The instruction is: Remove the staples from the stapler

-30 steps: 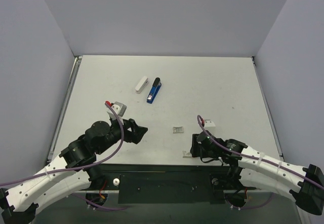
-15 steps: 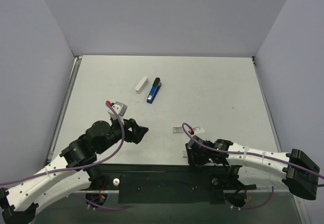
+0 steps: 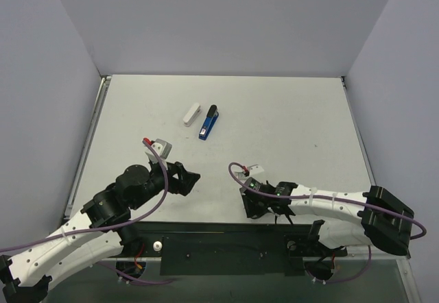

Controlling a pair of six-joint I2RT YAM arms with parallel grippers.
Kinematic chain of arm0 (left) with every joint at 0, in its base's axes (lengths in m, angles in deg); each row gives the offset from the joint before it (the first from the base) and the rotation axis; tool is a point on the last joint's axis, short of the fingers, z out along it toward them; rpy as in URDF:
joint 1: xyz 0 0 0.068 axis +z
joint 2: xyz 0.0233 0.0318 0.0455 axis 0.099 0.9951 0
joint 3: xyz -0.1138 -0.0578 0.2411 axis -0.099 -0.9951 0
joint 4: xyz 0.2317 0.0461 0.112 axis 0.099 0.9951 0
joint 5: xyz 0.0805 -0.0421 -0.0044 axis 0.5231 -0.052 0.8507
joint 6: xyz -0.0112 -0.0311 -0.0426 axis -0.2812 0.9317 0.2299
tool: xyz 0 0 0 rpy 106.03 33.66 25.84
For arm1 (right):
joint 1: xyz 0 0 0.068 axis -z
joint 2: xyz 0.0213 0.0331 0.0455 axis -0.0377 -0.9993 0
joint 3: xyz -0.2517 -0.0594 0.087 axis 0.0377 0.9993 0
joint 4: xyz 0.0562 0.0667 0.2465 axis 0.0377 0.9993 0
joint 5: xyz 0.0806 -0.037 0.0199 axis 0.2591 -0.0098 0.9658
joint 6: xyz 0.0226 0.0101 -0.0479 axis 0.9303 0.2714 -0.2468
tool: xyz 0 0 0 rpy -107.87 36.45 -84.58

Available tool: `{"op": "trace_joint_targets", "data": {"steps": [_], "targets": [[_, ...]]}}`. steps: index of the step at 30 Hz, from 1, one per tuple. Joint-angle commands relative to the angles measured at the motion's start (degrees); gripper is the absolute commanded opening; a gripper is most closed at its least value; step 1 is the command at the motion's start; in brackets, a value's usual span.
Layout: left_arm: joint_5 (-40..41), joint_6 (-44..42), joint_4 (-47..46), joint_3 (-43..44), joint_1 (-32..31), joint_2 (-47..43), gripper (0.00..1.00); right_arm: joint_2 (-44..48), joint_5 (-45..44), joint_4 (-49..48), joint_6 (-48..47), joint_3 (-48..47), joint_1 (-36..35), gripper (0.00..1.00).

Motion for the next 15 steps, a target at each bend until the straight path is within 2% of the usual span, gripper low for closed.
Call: {"op": "trace_joint_targets", "data": {"steps": [1, 8, 15], "targets": [[1.6, 0.1, -0.6, 0.3, 0.0, -1.6, 0.86, -3.7, -0.6, -3.5, -2.2, -1.5, -0.3, 0.48], [2.7, 0.5, 1.5, 0.2, 0.0, -3.2, 0.86, -11.3, -0.2, -8.3, -6.9, -8.5, -0.3, 0.46], [3.6, 1.3, 4.5, 0.8, 0.0, -5.5, 0.86, -19.9, 0.2, -9.3, -16.1, -17.5, 0.2, 0.46]]}}
